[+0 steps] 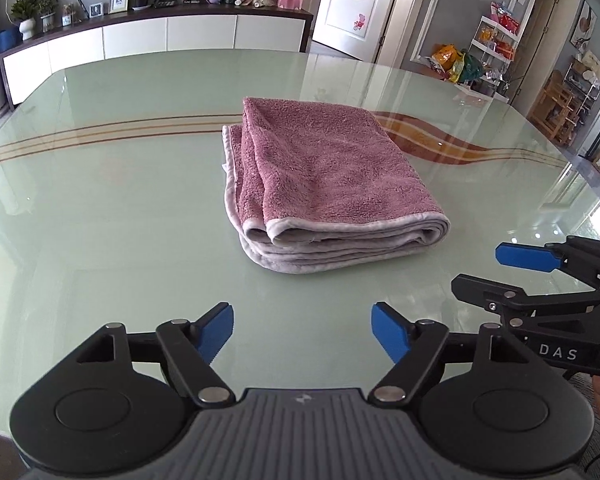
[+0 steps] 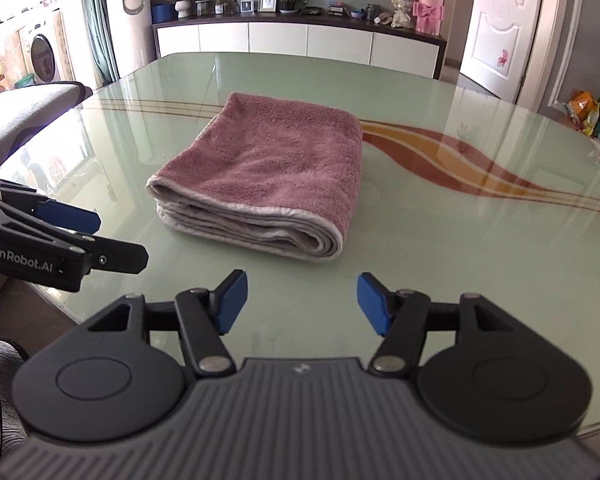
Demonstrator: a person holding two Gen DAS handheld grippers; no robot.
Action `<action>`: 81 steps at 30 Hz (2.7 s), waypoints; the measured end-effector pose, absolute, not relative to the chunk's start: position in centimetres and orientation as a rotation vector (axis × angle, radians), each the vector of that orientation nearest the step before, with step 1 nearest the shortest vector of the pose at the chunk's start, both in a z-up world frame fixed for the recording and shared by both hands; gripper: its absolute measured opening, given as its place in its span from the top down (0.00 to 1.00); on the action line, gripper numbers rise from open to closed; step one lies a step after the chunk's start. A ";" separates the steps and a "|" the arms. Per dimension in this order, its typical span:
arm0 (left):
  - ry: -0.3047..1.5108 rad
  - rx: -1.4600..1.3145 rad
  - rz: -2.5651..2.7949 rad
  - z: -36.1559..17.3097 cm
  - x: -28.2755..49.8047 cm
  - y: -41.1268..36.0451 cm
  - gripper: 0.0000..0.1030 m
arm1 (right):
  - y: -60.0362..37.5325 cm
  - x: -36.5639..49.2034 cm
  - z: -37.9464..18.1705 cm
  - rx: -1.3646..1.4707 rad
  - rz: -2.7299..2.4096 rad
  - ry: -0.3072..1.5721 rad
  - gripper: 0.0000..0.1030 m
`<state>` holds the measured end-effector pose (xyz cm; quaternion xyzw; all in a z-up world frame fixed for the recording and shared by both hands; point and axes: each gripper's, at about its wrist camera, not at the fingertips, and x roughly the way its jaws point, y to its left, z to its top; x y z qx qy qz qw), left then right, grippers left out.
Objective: Fold towel
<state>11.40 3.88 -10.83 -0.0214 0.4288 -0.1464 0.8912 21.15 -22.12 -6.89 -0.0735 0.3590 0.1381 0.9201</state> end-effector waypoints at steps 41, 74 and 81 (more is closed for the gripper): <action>0.858 0.001 -0.437 -11.1 15.9 3.5 0.22 | -28.1 27.2 -1.0 0.076 0.391 0.613 0.94; 0.919 0.324 -0.606 -12.8 19.7 -0.7 0.22 | -37.4 29.5 -6.2 0.094 0.198 0.727 0.96; 0.929 0.384 -0.660 -12.9 20.0 -0.9 0.22 | -37.9 31.9 -3.1 0.172 0.237 0.628 0.97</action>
